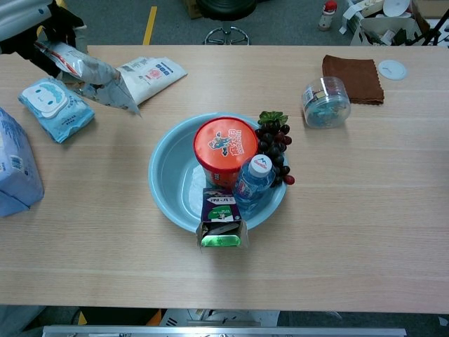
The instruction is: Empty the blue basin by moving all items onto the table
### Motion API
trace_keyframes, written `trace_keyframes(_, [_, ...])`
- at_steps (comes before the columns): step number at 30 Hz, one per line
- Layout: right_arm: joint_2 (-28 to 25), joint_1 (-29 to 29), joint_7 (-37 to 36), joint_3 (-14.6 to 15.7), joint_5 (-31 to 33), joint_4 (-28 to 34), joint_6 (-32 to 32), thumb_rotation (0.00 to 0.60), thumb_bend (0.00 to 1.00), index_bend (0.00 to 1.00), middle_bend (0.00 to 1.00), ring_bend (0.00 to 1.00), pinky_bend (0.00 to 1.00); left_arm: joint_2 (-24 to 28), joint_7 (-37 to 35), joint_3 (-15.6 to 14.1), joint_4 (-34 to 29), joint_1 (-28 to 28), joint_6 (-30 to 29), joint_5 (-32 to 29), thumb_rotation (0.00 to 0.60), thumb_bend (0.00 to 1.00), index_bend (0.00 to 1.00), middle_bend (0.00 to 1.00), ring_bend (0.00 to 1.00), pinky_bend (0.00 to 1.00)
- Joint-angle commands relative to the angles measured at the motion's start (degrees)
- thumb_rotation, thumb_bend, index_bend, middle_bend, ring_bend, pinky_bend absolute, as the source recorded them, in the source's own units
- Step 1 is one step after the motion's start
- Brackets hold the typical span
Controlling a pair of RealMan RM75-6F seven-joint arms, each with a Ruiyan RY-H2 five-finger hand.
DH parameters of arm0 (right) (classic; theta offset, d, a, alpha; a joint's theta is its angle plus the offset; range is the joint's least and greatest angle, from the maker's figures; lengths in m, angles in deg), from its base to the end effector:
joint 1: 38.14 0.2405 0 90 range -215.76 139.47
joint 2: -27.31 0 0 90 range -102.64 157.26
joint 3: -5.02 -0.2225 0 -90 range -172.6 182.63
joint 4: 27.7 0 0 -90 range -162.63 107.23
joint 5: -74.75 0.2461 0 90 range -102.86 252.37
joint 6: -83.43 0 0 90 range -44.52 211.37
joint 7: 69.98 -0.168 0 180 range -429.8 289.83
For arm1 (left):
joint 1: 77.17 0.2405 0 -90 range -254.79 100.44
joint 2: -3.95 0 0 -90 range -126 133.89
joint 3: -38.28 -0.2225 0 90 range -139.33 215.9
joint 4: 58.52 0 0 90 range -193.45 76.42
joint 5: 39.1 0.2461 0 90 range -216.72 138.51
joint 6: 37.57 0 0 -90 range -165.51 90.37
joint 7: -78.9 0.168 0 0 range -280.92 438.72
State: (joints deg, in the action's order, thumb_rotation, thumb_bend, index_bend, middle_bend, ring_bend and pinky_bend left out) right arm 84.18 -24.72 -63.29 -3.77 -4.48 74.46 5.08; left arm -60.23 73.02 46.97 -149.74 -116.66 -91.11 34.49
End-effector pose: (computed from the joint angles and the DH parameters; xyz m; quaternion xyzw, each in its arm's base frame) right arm -0.2448 -0.2666 0.1351 0.6119 -0.3527 0.3969 0.5862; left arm -0.1698 0.3738 0.0600 -0.7110 -0.4022 -0.3996 0.4159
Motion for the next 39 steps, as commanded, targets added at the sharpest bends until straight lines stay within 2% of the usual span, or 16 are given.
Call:
trace_keyframes(1, [0.0, 0.1, 0.2, 0.1, 0.0, 0.2, 0.2, 0.600, 0.31, 0.44, 0.41, 0.40, 0.48, 0.1, 1.5, -0.9, 2.4, 0.9, 0.6, -1.3, 0.600, 0.19, 0.62, 0.69, 0.63, 0.56])
trace_keyframes(9, [0.1, 0.4, 0.4, 0.2, 0.1, 0.4, 0.9, 0.600, 0.31, 0.44, 0.41, 0.40, 0.48, 0.3, 4.3, -4.3, 6.0, 3.2, 2.5, -2.6, 0.600, 0.19, 0.61, 0.68, 0.61, 0.55])
trace_keyframes(10, [0.1, 0.5, 0.4, 0.2, 0.1, 0.4, 0.9, 0.600, 0.31, 0.44, 0.41, 0.40, 0.48, 0.5, 4.5, -4.7, 6.0, 3.2, 3.2, -2.7, 0.600, 0.19, 0.57, 0.64, 0.59, 0.51])
trace_keyframes(12, [0.2, 0.6, 0.5, 0.2, 0.0, 0.3, 1.1, 0.600, 0.31, 0.44, 0.41, 0.40, 0.48, 1.0, 4.2, -5.3, 5.8, 3.3, 4.7, -2.7, 0.600, 0.19, 0.43, 0.51, 0.49, 0.38])
trace_keyframes(13, [0.3, 0.7, 0.5, 0.2, 0.0, 0.3, 1.2, 0.600, 0.31, 0.44, 0.41, 0.40, 0.48, 1.3, 4.1, -5.5, 5.6, 3.2, 5.4, -2.8, 0.600, 0.19, 0.29, 0.40, 0.38, 0.29])
trace_keyframes(14, [0.3, 0.7, 0.5, 0.2, 0.0, 0.3, 1.3, 0.600, 0.31, 0.44, 0.41, 0.40, 0.48, 1.6, 4.0, -5.6, 5.3, 3.1, 6.0, -2.8, 0.600, 0.19, 0.18, 0.31, 0.29, 0.26])
trace_keyframes(17, [0.3, 1.0, 0.5, 0.5, -0.3, 0.2, 1.9, 0.600, 0.31, 0.44, 0.41, 0.40, 0.48, 2.2, 3.2, -5.2, 4.1, 3.2, 5.9, -2.5, 0.600, 0.19, 0.02, 0.12, 0.11, 0.22])
trace_keyframes(20, [0.1, 1.6, 0.5, 0.8, -1.0, 0.2, 3.0, 0.600, 0.31, 0.44, 0.41, 0.40, 0.48, 2.7, 2.4, -4.6, 2.2, 4.2, 3.4, -1.8, 0.600, 0.19, 0.00, 0.07, 0.06, 0.20])
trace_keyframes(25, [0.0, 3.6, 0.6, 1.3, -3.3, 0.0, 5.6, 0.600, 0.30, 0.44, 0.41, 0.40, 0.48, 3.3, 3.8, -4.4, -1.1, 6.3, -1.4, -0.5, 0.600, 0.19, 0.00, 0.07, 0.06, 0.20])
trace_keyframes(29, [0.7, 6.1, 2.0, 1.7, -5.2, 0.1, 8.8, 0.600, 0.21, 0.43, 0.40, 0.39, 0.48, 4.6, 5.4, -4.9, -4.7, 8.0, -4.3, 0.5, 0.600, 0.19, 0.00, 0.07, 0.06, 0.20])
trace_keyframes(35, [3.4, 12.6, 7.1, 2.1, -4.6, 1.2, 19.0, 0.600, 0.02, 0.40, 0.35, 0.32, 0.48, 7.0, 6.6, -6.1, -9.4, 10.1, -6.5, 2.6, 0.600, 0.19, 0.00, 0.07, 0.06, 0.20])
trace_keyframes(39, [6.8, 16.6, 11.5, 1.7, -1.6, 1.1, 24.7, 0.600, 0.00, 0.33, 0.31, 0.28, 0.47, 7.9, 6.8, -6.5, -11.1, 11.2, -7.8, 3.8, 0.600, 0.19, 0.00, 0.07, 0.06, 0.20])
